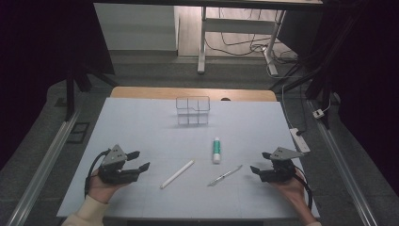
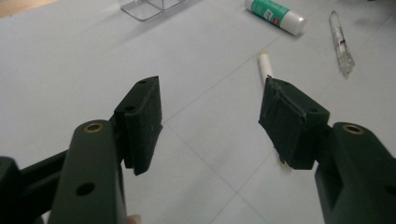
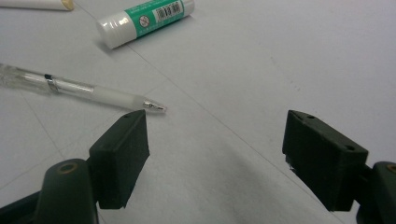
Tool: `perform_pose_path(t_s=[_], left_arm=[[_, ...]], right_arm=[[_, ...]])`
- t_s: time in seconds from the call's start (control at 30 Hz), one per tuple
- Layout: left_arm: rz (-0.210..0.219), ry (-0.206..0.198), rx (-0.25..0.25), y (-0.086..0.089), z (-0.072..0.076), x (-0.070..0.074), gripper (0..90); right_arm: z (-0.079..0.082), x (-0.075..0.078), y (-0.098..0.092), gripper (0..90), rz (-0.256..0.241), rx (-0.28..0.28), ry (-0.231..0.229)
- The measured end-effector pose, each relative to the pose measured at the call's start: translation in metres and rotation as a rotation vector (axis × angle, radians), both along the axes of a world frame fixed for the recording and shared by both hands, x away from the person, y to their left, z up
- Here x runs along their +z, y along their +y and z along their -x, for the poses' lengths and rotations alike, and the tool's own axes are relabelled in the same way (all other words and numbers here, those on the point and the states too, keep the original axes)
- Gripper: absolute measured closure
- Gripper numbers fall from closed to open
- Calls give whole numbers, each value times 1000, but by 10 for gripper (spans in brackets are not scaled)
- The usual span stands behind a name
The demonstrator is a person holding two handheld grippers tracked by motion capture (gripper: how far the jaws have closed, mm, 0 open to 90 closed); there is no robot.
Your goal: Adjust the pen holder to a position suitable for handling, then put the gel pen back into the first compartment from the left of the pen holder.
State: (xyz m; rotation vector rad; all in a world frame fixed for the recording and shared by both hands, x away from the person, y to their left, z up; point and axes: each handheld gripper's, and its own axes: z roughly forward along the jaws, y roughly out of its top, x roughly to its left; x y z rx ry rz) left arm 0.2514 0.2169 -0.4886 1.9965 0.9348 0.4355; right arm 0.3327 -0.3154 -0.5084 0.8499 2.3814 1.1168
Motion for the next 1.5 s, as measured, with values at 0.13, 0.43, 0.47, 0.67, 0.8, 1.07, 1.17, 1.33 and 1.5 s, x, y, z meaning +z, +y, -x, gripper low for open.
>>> perform_pose_path(t_s=[0.13,0.43,0.47,0.67,0.8,1.07,1.17,1.33,1.5], left_arm=[[-24,-9,7,2,5,-1,392],[-38,1,-36,-8,8,-6,390],[-43,1,-44,-9,8,-6,389],[-35,5,-49,-10,7,-5,387],[-36,10,-50,-10,7,-6,386],[-21,14,-41,-8,6,-6,387],[-26,17,-45,-9,5,-6,384],[-30,25,-43,-8,4,-8,384],[-28,30,-47,-9,4,-9,383]], right_arm=[[0,3,0,224,3,7,-8],[-4,24,9,214,10,49,-10],[-5,27,10,213,26,56,-5],[-12,39,24,190,71,131,9],[-14,42,28,217,75,139,27],[-17,46,36,233,131,223,53],[-17,48,40,234,165,244,53],[-20,50,47,241,182,285,67],[-22,51,53,248,209,325,83]])
